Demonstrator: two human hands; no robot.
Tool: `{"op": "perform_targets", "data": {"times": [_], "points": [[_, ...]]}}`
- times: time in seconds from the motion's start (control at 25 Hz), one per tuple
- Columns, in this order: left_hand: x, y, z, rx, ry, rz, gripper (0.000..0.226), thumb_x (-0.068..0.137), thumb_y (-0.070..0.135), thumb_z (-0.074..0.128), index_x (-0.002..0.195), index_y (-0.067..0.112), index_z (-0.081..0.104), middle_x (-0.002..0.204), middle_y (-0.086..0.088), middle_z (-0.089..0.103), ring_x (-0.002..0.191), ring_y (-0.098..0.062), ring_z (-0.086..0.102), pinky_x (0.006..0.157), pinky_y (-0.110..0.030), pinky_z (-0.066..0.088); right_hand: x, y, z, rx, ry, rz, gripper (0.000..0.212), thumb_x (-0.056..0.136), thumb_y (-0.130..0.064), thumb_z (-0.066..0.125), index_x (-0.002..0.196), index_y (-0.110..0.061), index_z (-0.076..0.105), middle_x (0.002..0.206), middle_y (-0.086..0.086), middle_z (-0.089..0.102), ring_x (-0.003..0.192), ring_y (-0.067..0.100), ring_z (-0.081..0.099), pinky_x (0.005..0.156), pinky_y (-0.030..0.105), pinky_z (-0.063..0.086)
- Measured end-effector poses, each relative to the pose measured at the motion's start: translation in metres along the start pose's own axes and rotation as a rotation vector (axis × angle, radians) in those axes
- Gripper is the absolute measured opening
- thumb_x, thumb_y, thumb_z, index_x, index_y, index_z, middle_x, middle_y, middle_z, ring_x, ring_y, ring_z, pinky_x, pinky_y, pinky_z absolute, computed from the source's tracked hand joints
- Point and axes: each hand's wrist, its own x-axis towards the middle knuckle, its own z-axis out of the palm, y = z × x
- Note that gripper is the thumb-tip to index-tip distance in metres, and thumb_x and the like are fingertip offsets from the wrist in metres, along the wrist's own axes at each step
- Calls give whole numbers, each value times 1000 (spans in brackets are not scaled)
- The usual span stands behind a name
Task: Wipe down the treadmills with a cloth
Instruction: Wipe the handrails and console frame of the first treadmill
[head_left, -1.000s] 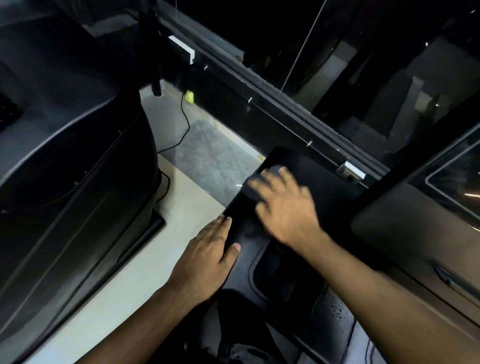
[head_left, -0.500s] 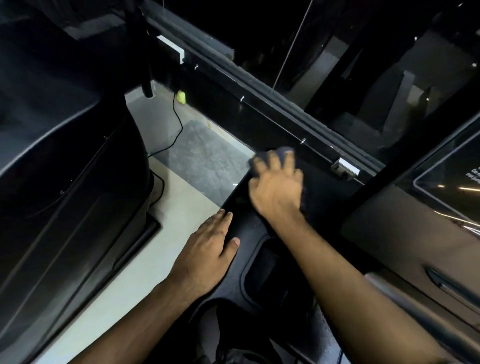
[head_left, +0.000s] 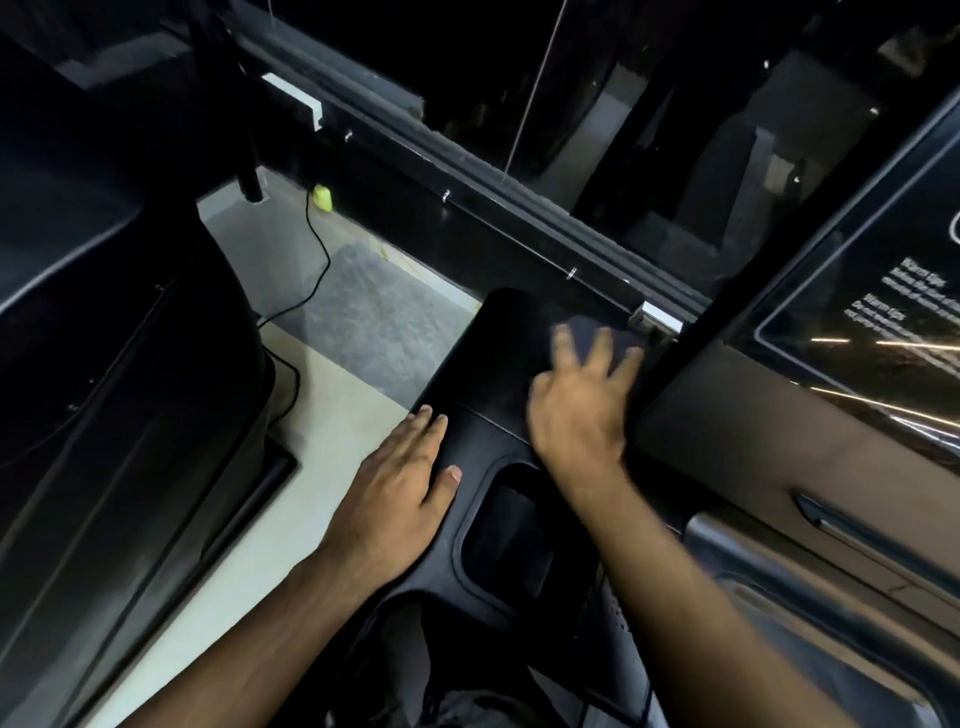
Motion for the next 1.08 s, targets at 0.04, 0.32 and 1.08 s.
{"op": "perform_targets", "data": {"times": [0.04, 0.32, 1.08], "points": [[1, 1, 1, 5, 6, 5, 62, 99, 46, 36, 154, 22, 21, 162, 5, 13, 148, -7, 10, 111, -16, 2, -23, -6, 7, 13, 50, -189, 54, 98, -35, 36, 152, -34, 38, 166, 9, 21, 150, 45, 15, 111, 62, 27], [-3, 2, 4, 25, 13, 47, 67, 94, 54, 29, 153, 22, 26, 161, 5, 18, 148, -7, 12, 112, -14, 1, -62, 21, 8, 26, 117, -180, 68, 90, -32, 48, 156, -21, 33, 156, 15, 37, 146, 41, 31, 101, 60, 46], [32, 7, 4, 40, -26, 115, 66, 94, 51, 29, 153, 23, 25, 161, 7, 15, 148, -4, 11, 114, -15, 3, 52, 0, 1, 214, 78, 174, 57, 99, -41, 39, 154, -39, 30, 166, -2, 22, 152, 34, 14, 114, 51, 28]]}}
